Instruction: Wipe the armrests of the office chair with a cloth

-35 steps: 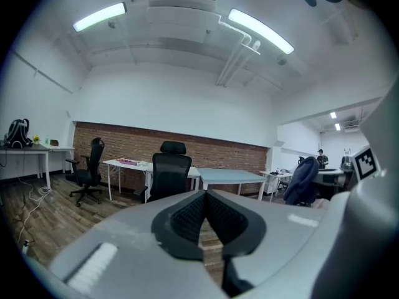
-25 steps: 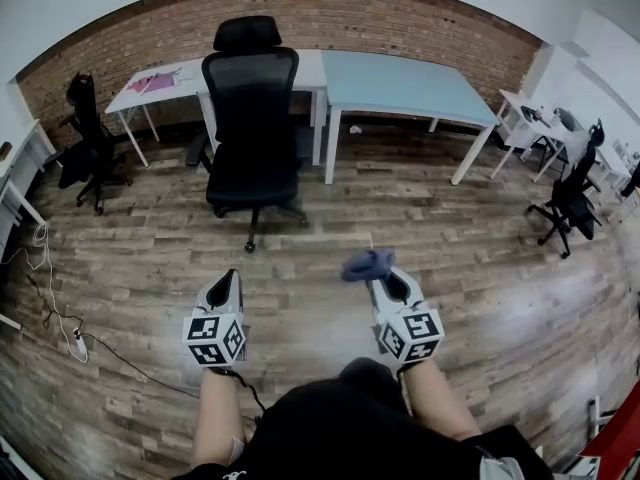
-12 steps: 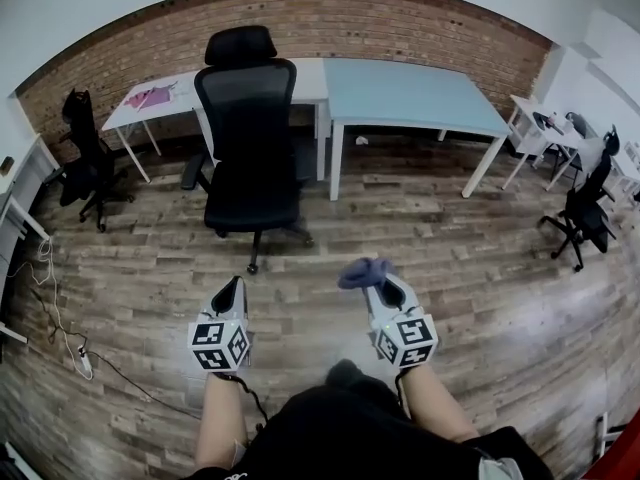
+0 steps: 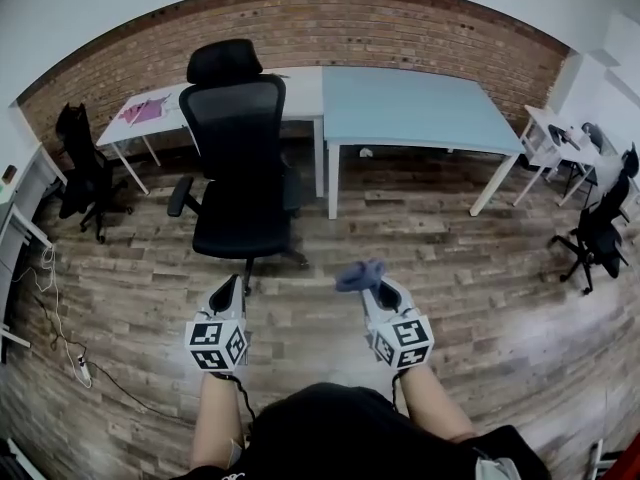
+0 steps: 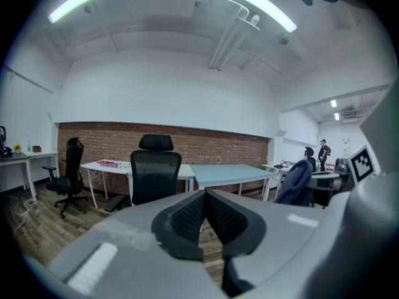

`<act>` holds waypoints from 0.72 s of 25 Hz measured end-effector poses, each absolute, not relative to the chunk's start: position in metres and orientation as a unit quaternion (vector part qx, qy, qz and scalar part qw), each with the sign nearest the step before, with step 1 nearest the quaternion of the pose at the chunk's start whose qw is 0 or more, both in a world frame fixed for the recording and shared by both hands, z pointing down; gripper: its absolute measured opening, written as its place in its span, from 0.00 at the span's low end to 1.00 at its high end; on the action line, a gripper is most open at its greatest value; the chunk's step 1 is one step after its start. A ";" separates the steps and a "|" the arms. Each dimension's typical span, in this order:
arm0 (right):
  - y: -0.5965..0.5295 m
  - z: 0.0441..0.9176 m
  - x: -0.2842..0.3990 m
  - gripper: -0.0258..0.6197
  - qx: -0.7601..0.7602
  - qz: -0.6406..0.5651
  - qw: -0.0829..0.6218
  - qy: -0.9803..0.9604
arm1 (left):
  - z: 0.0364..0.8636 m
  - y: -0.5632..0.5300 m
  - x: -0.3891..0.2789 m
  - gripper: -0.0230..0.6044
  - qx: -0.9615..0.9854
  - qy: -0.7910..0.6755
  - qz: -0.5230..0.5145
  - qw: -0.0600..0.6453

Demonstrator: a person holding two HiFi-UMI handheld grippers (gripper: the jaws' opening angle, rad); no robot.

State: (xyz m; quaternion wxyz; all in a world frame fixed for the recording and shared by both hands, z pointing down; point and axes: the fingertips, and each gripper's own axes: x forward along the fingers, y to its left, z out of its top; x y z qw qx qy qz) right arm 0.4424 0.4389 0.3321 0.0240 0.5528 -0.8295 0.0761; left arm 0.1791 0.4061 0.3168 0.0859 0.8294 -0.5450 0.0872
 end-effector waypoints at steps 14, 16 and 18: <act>0.329 0.346 0.484 0.14 0.553 0.118 0.020 -0.824 | 0.336 0.292 0.223 0.04 0.826 -0.546 0.095 0.105; 0.310 0.351 0.480 0.14 0.552 0.117 0.028 -0.825 | 0.342 0.269 0.222 0.04 0.826 -0.544 0.092 0.110; 0.287 0.353 0.477 0.14 0.554 0.116 0.034 -0.824 | 0.346 0.243 0.222 0.04 0.829 -0.541 0.091 0.112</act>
